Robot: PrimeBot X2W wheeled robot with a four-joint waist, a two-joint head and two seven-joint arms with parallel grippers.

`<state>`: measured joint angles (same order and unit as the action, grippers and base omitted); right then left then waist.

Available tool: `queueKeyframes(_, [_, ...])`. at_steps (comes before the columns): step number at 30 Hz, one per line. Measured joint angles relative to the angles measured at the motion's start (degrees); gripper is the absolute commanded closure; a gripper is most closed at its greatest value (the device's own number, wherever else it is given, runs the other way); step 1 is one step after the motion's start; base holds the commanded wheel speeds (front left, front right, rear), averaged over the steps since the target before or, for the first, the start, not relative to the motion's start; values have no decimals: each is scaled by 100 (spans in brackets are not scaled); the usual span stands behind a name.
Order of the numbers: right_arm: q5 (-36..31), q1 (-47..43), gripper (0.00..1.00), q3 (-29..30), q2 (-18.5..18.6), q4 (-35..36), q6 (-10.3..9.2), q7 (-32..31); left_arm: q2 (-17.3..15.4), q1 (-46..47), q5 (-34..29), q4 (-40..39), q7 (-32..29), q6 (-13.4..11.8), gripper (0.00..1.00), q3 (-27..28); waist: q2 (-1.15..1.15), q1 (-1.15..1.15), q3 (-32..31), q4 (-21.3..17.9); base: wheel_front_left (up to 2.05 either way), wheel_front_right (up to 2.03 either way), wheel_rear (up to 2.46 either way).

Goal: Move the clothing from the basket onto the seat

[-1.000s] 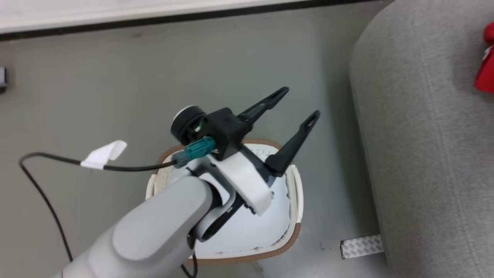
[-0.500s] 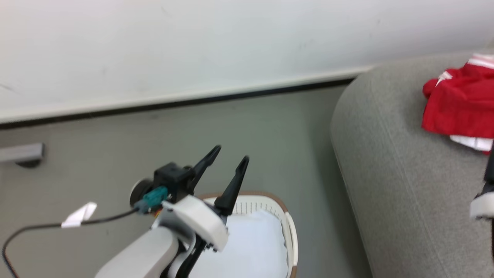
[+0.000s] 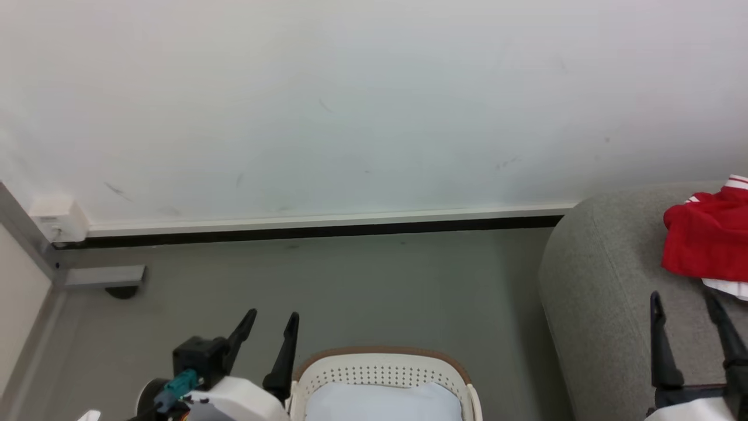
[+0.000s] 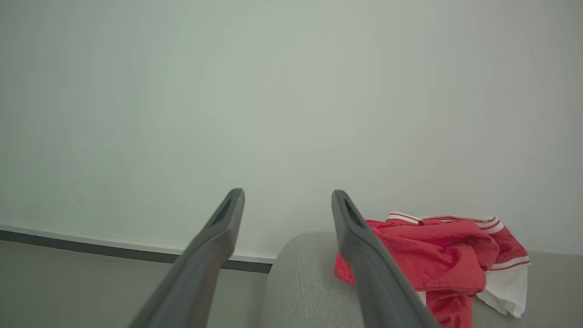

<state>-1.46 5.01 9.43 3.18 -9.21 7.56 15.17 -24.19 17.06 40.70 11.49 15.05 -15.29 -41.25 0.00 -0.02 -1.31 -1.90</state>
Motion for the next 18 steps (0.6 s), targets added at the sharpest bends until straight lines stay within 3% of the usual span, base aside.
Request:
queueKeyframes(8, [55, -571, 0, -316, -26, 13, 0, 0, 102, -972, -561, -134, 8, -47, 0, 895, 0, 0, -255, 297, 0, 0, 0])
queueKeyframes(18, [366, -761, 0, -411, -30, -119, 0, 0, 621, -1763, -1413, -200, 8, 422, 0, 2223, 0, 1, -315, 506, 0, 0, 0])
